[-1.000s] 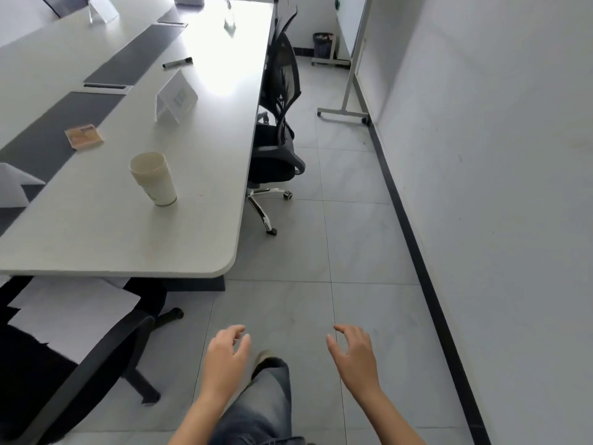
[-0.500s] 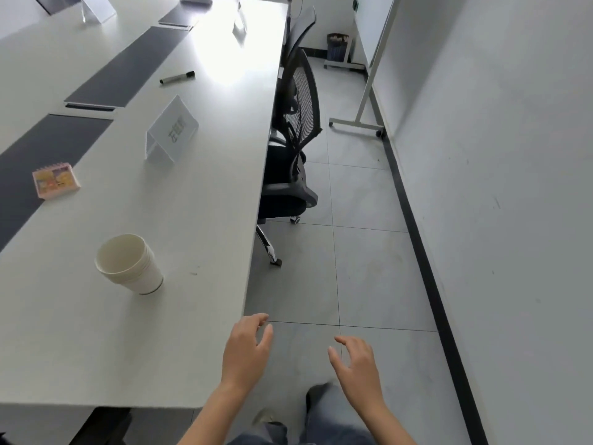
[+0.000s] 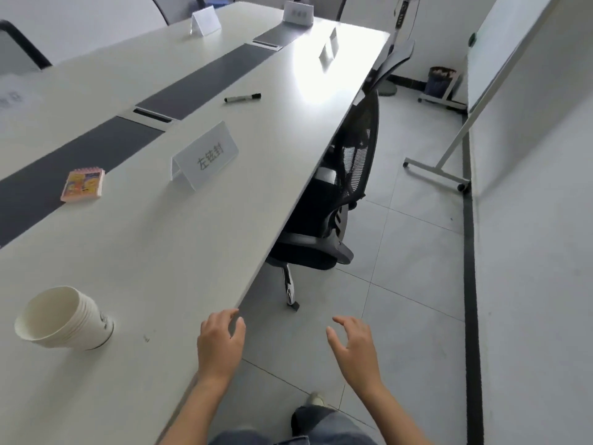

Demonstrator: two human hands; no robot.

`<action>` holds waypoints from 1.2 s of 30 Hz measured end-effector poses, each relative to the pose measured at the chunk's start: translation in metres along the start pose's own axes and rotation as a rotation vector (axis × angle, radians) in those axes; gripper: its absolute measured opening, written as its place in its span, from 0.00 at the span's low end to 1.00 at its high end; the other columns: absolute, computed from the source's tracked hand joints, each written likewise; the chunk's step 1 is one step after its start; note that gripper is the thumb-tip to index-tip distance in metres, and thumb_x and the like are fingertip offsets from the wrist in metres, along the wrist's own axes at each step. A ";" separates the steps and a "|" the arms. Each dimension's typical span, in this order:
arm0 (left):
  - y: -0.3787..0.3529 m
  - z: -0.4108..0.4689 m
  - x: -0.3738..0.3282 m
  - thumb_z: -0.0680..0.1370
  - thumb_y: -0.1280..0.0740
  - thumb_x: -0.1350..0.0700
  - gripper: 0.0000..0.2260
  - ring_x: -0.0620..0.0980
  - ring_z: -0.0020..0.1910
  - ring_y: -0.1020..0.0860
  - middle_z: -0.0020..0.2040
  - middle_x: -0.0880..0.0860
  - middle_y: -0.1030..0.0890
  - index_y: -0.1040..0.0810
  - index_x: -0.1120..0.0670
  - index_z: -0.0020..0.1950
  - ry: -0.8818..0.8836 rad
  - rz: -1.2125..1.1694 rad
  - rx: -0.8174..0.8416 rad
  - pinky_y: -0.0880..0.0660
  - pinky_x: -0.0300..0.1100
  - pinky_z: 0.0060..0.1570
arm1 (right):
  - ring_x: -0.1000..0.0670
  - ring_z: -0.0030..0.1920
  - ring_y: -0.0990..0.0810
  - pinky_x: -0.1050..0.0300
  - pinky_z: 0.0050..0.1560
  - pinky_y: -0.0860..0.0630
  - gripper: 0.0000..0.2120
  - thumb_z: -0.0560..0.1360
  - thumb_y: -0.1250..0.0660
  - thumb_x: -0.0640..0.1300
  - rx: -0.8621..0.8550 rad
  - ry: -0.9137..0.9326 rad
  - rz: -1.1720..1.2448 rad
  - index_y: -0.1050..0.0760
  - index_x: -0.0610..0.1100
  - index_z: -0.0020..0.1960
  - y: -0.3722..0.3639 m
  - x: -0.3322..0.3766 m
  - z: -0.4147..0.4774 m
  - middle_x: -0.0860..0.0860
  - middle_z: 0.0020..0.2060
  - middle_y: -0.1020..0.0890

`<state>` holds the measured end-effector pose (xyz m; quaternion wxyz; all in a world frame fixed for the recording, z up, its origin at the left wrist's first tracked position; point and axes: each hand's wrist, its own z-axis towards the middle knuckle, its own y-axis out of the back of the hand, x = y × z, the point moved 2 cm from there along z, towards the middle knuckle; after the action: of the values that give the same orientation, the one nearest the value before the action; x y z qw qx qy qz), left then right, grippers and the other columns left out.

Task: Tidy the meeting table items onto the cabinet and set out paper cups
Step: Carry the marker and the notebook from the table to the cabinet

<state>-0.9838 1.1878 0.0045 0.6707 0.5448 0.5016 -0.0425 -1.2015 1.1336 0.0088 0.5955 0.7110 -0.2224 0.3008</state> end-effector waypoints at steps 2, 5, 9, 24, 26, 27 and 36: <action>-0.012 0.004 -0.013 0.74 0.35 0.63 0.09 0.59 0.54 0.27 0.52 0.60 0.21 0.22 0.61 0.53 0.033 0.012 -0.028 0.31 0.50 0.54 | 0.56 0.56 0.32 0.66 0.57 0.39 0.14 0.75 0.37 0.46 0.010 0.038 0.000 0.27 0.43 0.59 0.011 -0.006 0.023 0.49 0.56 0.23; -0.021 0.004 -0.023 0.74 0.35 0.63 0.10 0.58 0.53 0.26 0.53 0.58 0.22 0.22 0.60 0.54 0.073 0.078 -0.033 0.31 0.50 0.53 | 0.55 0.58 0.31 0.67 0.57 0.39 0.14 0.76 0.38 0.46 0.127 0.062 0.000 0.28 0.43 0.60 0.008 -0.011 0.046 0.49 0.56 0.24; -0.016 0.022 -0.023 0.71 0.31 0.66 0.08 0.64 0.48 0.24 0.48 0.62 0.20 0.20 0.62 0.49 0.082 0.172 -0.134 0.28 0.53 0.46 | 0.54 0.60 0.30 0.68 0.57 0.40 0.15 0.76 0.39 0.47 0.236 0.141 -0.015 0.29 0.44 0.61 -0.007 -0.004 0.077 0.50 0.57 0.25; -0.008 0.218 -0.037 0.71 0.35 0.60 0.11 0.69 0.54 0.26 0.53 0.66 0.21 0.20 0.64 0.49 0.224 0.150 -0.258 0.27 0.60 0.50 | 0.49 0.60 0.30 0.67 0.56 0.39 0.15 0.75 0.38 0.47 0.208 0.305 -0.114 0.26 0.42 0.59 -0.040 0.095 0.250 0.49 0.57 0.24; -0.008 0.238 -0.042 0.68 0.39 0.58 0.15 0.69 0.52 0.25 0.51 0.67 0.21 0.20 0.64 0.48 0.227 0.152 -0.240 0.26 0.60 0.48 | 0.50 0.61 0.31 0.67 0.56 0.38 0.15 0.76 0.38 0.45 0.224 0.329 -0.130 0.27 0.42 0.61 -0.044 0.106 0.270 0.49 0.58 0.25; -0.008 0.247 -0.043 0.67 0.40 0.57 0.16 0.69 0.51 0.25 0.51 0.67 0.20 0.20 0.64 0.47 0.230 0.146 -0.235 0.26 0.60 0.47 | 0.50 0.62 0.31 0.67 0.57 0.37 0.15 0.76 0.38 0.45 0.230 0.337 -0.137 0.27 0.41 0.61 -0.046 0.111 0.280 0.48 0.59 0.25; -0.018 0.306 -0.041 0.65 0.46 0.52 0.21 0.67 0.44 0.21 0.46 0.67 0.20 0.21 0.64 0.43 0.339 0.297 -0.076 0.24 0.57 0.34 | 0.48 0.63 0.33 0.62 0.57 0.34 0.15 0.77 0.40 0.45 0.246 0.390 -0.108 0.28 0.41 0.62 -0.066 0.158 0.382 0.46 0.60 0.25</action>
<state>-0.8234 0.9237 -0.0078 0.5957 0.5863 0.5226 0.1679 -0.9809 0.7779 0.0296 0.5513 0.7174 -0.0266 0.4250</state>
